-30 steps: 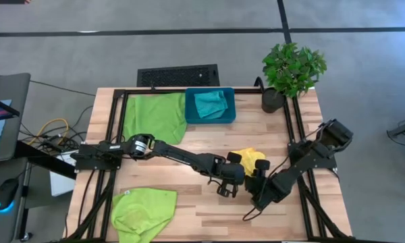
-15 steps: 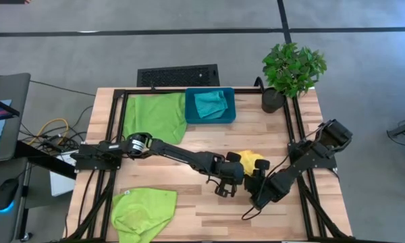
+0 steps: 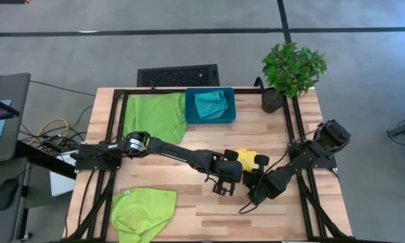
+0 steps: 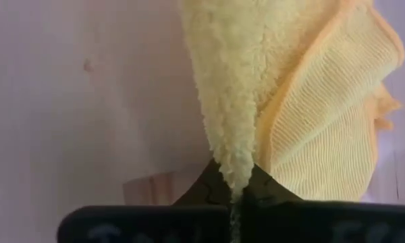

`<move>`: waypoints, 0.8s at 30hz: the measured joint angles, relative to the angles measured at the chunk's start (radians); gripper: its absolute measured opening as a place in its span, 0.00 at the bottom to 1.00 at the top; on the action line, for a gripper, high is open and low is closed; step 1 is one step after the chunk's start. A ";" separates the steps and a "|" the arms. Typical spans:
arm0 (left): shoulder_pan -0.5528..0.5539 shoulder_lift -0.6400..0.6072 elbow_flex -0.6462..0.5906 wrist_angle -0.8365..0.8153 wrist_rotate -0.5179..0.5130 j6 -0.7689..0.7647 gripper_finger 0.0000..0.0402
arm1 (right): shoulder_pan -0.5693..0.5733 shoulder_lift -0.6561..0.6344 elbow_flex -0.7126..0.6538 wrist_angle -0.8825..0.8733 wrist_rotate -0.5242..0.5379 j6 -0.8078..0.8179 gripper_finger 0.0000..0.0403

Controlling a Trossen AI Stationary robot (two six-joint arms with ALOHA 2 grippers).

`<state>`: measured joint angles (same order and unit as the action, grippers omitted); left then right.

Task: Fold microfiber towels
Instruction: Put the folded yellow microfiber cloth into the blue bin

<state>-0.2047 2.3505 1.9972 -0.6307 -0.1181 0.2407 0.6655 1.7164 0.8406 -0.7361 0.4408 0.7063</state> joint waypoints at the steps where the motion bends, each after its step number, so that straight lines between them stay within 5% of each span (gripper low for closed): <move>1: 0.000 0.000 0.000 -0.008 -0.019 0.000 0.00 | -0.003 0.000 0.000 0.001 0.001 0.000 0.03; 14: 0.007 -0.089 -0.001 -0.184 -0.173 -0.073 0.00 | -0.079 -0.002 0.175 -0.187 0.046 -0.136 0.03; 24: 0.007 -0.180 -0.001 -0.318 -0.297 -0.124 0.00 | -0.100 -0.002 0.310 -0.387 0.237 -0.161 0.03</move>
<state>-0.1974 2.1700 1.9965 -0.9488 -0.4152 0.1169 0.5654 1.7145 1.1510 -1.1236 0.6779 0.5458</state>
